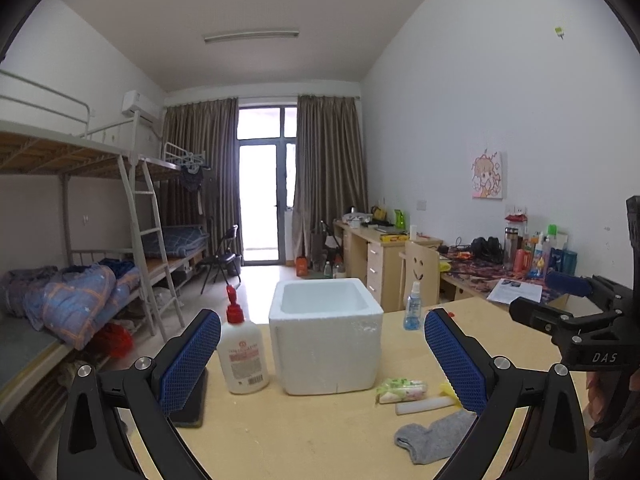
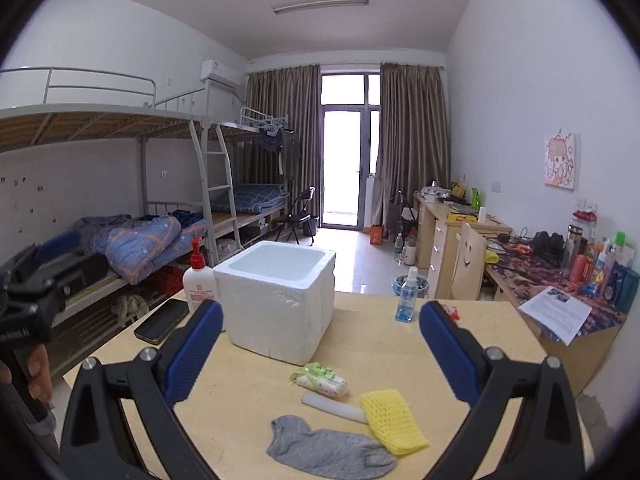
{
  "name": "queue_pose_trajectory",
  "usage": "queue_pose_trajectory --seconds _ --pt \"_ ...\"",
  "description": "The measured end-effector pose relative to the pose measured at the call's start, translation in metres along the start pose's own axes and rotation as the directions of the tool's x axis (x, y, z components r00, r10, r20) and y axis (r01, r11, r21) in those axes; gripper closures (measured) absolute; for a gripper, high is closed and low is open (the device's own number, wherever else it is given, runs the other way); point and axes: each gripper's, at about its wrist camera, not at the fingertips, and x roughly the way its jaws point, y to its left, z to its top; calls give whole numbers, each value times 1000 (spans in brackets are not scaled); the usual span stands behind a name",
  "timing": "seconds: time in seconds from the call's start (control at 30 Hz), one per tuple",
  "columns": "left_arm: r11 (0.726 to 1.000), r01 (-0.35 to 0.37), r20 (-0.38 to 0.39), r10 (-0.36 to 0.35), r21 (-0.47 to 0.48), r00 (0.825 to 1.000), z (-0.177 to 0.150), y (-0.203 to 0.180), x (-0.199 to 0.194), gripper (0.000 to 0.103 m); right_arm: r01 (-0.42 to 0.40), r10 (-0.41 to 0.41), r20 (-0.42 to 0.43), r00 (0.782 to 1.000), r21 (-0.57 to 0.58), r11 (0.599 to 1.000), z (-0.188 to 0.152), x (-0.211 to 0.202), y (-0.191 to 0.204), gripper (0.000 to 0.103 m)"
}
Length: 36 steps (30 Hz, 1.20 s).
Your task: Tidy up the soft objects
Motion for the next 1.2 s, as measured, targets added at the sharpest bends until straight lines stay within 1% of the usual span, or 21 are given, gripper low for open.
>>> queue_pose_trajectory --seconds 0.1,0.2,0.3,0.43,0.53,0.63,0.67,0.77,0.83,0.93,1.0,1.13,1.2 --pt "1000 -9 32 10 -17 999 -9 1 -6 1 1 -1 -2 1000 -4 1000 -9 -2 2 3" --pt "999 -30 48 32 -34 998 -21 1 -5 1 10 -10 9 1000 -13 1000 -18 -6 4 3" --pt "997 -26 47 29 -66 998 -32 1 -4 1 14 -14 12 1000 -10 1000 -28 -7 4 3" --pt "997 -48 50 51 -63 997 -47 -4 -4 1 17 -17 14 1000 0 1000 -44 -7 1 3" --pt "997 -35 26 37 -66 999 -59 -9 -3 1 31 -31 5 1000 10 999 -55 -6 -3 3" --pt "997 -4 20 6 -83 1000 -71 -12 -6 1 17 -17 -9 1000 29 999 -65 -6 -8 3" --pt "997 -2 21 4 -79 1000 -74 -13 -7 1 12 -12 -16 1000 31 999 -68 -5 -9 3" --pt "999 -26 21 27 -37 999 -85 -21 -5 1 12 -11 -25 1000 41 999 -76 -5 -10 3" --pt "1000 -15 11 15 -20 1000 -90 -24 -2 1 7 -6 -36 999 46 999 -82 -3 -11 3" --pt "1000 -5 -11 5 -23 1000 -97 -25 1 1 5 -3 -38 999 43 999 -88 -4 -9 3" --pt "1000 -1 -13 0 -29 1000 -101 -23 0 1 2 -1 -43 999 36 999 -91 -3 -9 3" --pt "1000 2 -30 -2 3 1000 -107 -26 3 1 -25 28 -71 997 43 999 -97 2 -8 3" --pt "1000 12 -47 -12 1 999 -109 -26 5 1 -30 33 -85 996 44 999 -100 6 -7 3"
